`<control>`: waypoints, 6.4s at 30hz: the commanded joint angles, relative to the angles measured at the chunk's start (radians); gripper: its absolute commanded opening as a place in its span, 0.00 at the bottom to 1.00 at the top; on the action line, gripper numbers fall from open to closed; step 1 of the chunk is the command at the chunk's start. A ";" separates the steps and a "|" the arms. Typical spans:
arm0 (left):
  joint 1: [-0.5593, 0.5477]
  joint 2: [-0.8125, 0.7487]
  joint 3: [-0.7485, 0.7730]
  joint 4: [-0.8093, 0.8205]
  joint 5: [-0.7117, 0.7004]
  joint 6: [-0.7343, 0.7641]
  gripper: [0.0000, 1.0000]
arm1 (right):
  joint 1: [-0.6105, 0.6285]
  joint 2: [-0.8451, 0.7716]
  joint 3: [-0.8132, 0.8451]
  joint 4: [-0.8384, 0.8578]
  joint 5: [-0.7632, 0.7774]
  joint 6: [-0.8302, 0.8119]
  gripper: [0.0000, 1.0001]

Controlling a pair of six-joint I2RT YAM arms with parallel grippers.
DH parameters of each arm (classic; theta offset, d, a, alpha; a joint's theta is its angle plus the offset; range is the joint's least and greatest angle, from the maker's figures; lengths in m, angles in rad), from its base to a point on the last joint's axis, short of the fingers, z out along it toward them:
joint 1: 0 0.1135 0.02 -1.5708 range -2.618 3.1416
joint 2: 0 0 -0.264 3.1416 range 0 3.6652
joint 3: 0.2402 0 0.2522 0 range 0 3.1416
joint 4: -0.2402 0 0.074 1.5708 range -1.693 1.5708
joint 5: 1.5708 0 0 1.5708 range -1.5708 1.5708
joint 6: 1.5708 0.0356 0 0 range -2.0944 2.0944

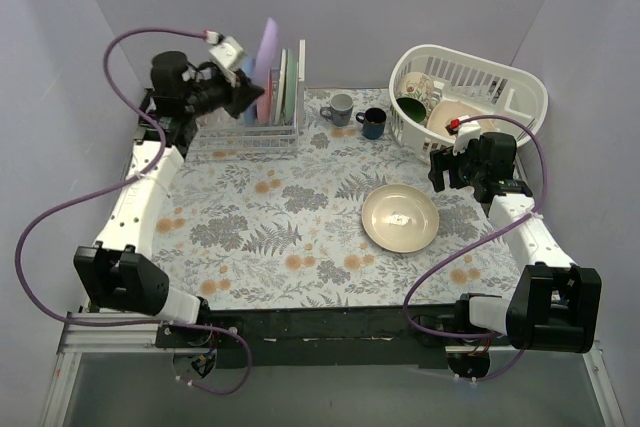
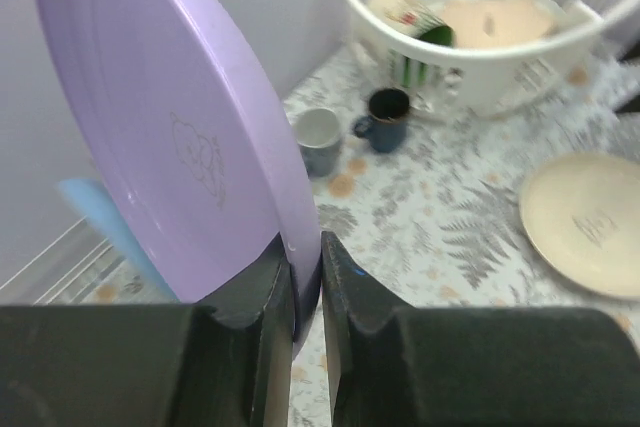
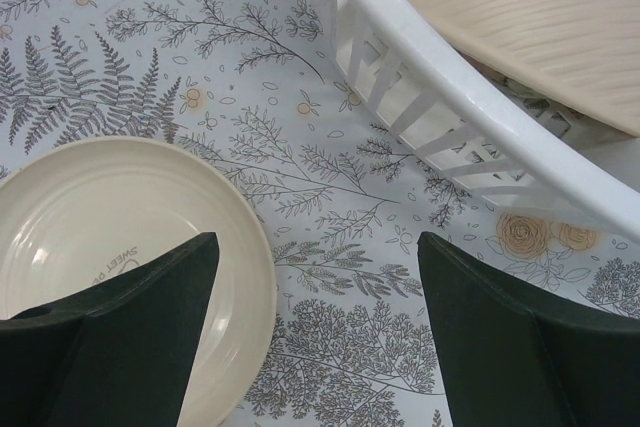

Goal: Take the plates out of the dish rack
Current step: Unload the plate from the dish rack, then place the plate at the center of the board, then unload the plate from the dish rack.

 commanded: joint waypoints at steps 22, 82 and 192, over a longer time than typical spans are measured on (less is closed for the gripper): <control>-0.962 0.064 -0.387 0.020 -0.918 0.465 0.00 | -0.066 -0.092 0.032 0.039 0.299 0.075 0.89; -1.271 0.456 -0.277 0.111 -1.081 0.597 0.09 | -0.123 -0.081 0.014 0.004 0.176 0.049 0.90; 0.065 0.443 0.088 0.197 -0.226 -0.294 0.51 | -0.123 0.008 0.020 -0.021 0.080 0.035 0.89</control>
